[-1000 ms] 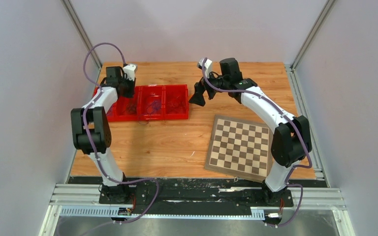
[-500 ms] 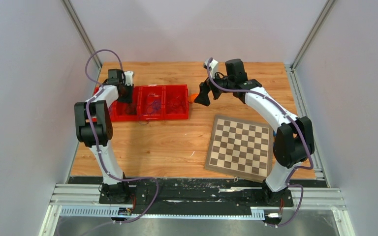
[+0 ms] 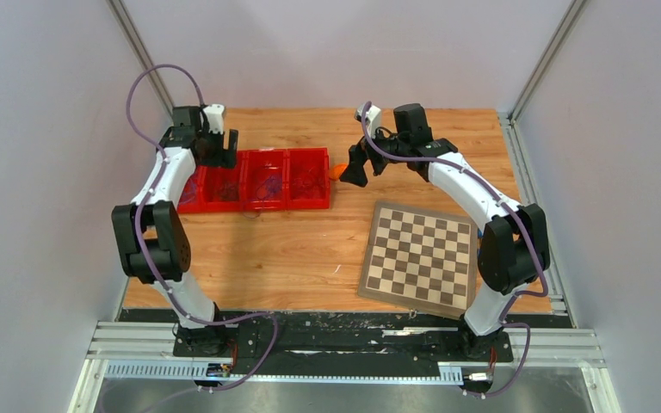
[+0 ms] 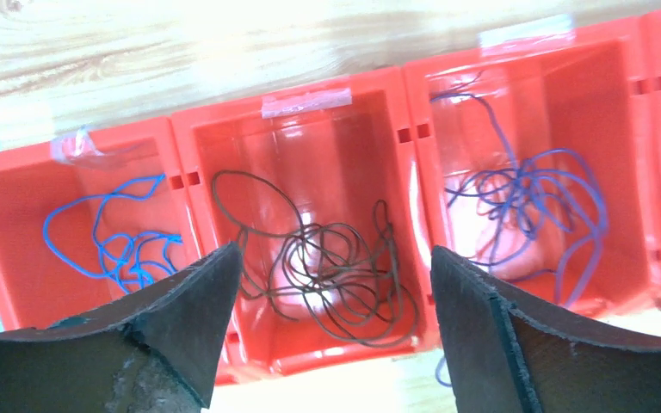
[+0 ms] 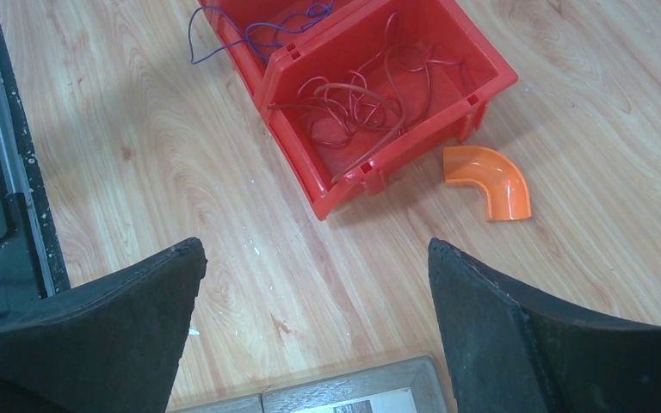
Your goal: Untangle the cables
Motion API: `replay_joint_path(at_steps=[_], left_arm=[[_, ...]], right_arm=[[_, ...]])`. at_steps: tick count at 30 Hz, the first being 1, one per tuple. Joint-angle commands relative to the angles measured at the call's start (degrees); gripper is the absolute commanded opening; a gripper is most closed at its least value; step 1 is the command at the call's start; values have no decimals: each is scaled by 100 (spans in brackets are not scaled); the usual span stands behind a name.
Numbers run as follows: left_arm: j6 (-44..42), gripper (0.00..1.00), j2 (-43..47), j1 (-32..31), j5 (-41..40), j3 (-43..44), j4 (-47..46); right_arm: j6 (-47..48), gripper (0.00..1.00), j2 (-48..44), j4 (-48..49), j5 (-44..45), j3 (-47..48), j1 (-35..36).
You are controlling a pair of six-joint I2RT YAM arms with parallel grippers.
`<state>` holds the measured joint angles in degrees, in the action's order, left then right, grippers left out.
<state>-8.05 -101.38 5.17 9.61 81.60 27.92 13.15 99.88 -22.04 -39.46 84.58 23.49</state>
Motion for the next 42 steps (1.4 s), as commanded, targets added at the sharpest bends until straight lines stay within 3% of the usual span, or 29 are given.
replay_joint_path(at_steps=[1,4,9,17,23,37,39,41,42], left_arm=[[11,92,583,9,355,117,121],[-249,89,846,23,845,91,394],[-777,64,1205,16,2028,-328,1147],[-806,46,1609,-147,2228,-1732,935],[-1118,45,1377,-483,1729,-1974,824],[-1406,46,672,-936,1416,-1541,1015],[-1411,37,620,-964,1402,-1493,1014],[-1398,18,549,-991,1395,-1384,1043],[-1356,13,488,-991,1404,-1331,1067]], right_arm=[[23,100,-166,30,-154,195,-19],[21,100,-183,-3,-160,190,-19],[21,100,-249,-14,-133,91,-17],[-20,100,-272,-22,-166,-10,-19],[-29,100,-250,-21,-177,10,-14],[10,100,-292,-40,-62,-80,-17],[20,100,-300,-45,-53,-111,-16],[21,100,-310,-44,-54,-123,-19],[21,100,-302,-44,-53,-120,-15]])
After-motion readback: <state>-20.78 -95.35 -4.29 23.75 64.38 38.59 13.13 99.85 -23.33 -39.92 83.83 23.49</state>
